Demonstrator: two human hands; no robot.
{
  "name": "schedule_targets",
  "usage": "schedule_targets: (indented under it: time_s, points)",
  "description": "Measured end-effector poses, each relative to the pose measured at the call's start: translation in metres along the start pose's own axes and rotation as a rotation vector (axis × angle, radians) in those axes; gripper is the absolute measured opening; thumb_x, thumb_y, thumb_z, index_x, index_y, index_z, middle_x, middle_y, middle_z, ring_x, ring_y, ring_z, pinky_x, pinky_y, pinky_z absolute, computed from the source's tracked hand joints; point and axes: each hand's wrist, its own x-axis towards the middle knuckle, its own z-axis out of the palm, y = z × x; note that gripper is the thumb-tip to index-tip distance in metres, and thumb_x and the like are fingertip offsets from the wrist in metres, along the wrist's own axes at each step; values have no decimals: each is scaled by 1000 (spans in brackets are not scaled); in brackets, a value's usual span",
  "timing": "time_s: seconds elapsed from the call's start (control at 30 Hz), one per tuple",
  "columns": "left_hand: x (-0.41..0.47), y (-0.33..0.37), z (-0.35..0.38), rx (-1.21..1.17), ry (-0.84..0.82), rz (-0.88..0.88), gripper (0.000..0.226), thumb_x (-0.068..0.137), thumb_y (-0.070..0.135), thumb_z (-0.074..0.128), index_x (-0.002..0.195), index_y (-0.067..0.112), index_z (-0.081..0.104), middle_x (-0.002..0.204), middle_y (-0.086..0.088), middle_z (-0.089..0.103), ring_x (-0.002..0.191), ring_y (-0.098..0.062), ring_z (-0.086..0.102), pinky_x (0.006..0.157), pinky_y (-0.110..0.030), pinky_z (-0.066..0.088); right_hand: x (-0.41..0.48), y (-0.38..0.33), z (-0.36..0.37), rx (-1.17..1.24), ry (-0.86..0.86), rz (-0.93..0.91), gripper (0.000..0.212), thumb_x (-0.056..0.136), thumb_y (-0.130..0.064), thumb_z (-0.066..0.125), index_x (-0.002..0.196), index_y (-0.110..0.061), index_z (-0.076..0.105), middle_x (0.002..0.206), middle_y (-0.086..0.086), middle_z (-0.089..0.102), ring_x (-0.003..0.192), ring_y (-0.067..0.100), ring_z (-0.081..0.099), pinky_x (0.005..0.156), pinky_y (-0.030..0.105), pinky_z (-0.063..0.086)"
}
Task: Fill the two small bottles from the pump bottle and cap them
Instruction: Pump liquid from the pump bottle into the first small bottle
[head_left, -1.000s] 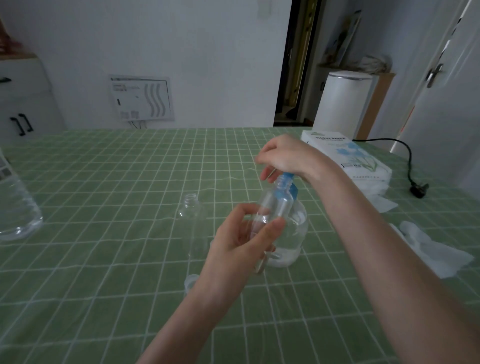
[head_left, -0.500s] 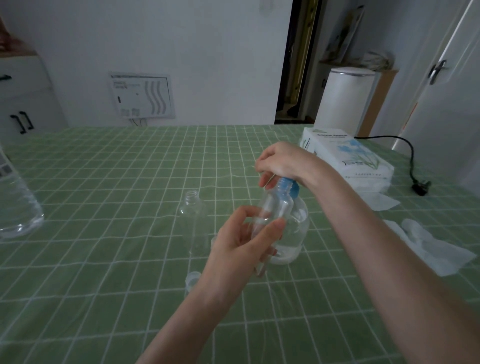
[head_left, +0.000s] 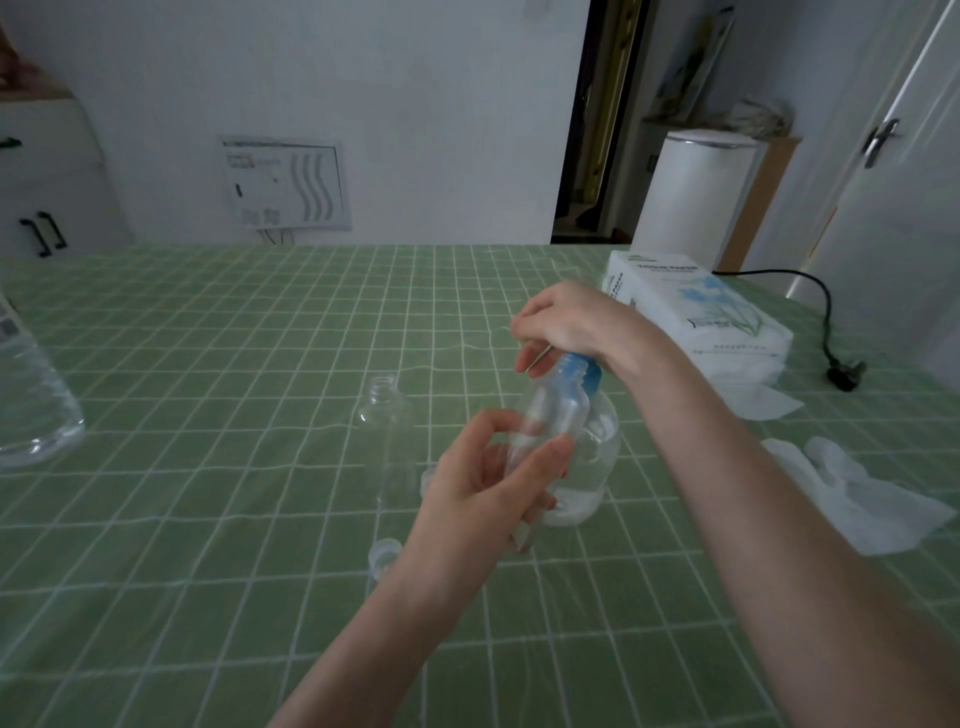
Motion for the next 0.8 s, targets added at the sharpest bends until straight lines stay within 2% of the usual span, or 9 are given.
schedule_targets:
  time_s: [0.1, 0.17, 0.23, 0.3, 0.33, 0.57, 0.67, 0.8]
  points:
    - [1, -1, -1, 4, 6, 0, 35, 65, 45, 65, 89, 19, 62, 76, 3, 71, 59, -5, 60, 49, -15, 45, 2, 3, 1, 37, 15, -20, 26, 94, -13, 51, 110, 4, 64, 70, 0, 68, 100, 30, 67, 98, 42, 47]
    - [1, -1, -1, -5, 0, 9, 34, 64, 45, 66, 88, 20, 62, 76, 1, 70, 59, -5, 60, 52, -15, 46, 2, 4, 0, 63, 41, -53, 16, 95, -15, 52, 100, -4, 63, 69, 0, 68, 88, 25, 68, 96, 40, 48]
    - [2, 2, -1, -2, -9, 22, 36, 63, 45, 66, 90, 21, 62, 79, -6, 70, 61, -7, 60, 53, -17, 48, 3, 3, -4, 75, 72, -82, 10, 95, -18, 53, 97, -12, 62, 68, -1, 69, 79, 19, 66, 85, 34, 51]
    - [2, 4, 0, 10, -14, 34, 40, 64, 45, 65, 94, 20, 62, 85, -12, 69, 62, -8, 61, 54, -18, 50, 2, 0, -9, 49, 97, -102, 10, 95, -23, 54, 98, -16, 61, 70, -2, 70, 77, 16, 66, 69, 26, 47]
    - [3, 5, 0, 12, -17, 34, 40, 64, 45, 64, 95, 20, 61, 86, -12, 70, 63, -8, 61, 54, -18, 50, 2, -1, -11, 39, 96, -103, 13, 95, -24, 54, 101, -15, 62, 71, -2, 71, 78, 16, 66, 67, 25, 45]
    - [2, 4, 0, 2, -23, 21, 39, 64, 46, 64, 94, 21, 61, 83, -6, 70, 62, -7, 60, 49, -17, 46, 3, -1, -6, 46, 31, -39, 24, 96, -17, 51, 110, -3, 65, 67, -2, 69, 97, 27, 68, 94, 37, 48]
    - [1, 1, 0, 0, -6, 8, 40, 63, 45, 65, 92, 18, 61, 79, -5, 68, 61, -8, 60, 47, -16, 45, 4, 3, -2, 39, -2, -7, 29, 96, -15, 50, 117, 1, 62, 69, -2, 68, 93, 25, 68, 96, 36, 48]
    - [1, -1, 0, -5, -5, 3, 37, 62, 45, 66, 89, 20, 62, 76, -1, 68, 60, -7, 59, 49, -17, 46, 3, 6, 1, 45, -5, -2, 28, 95, -17, 53, 114, 0, 64, 71, -1, 69, 93, 25, 68, 101, 40, 45]
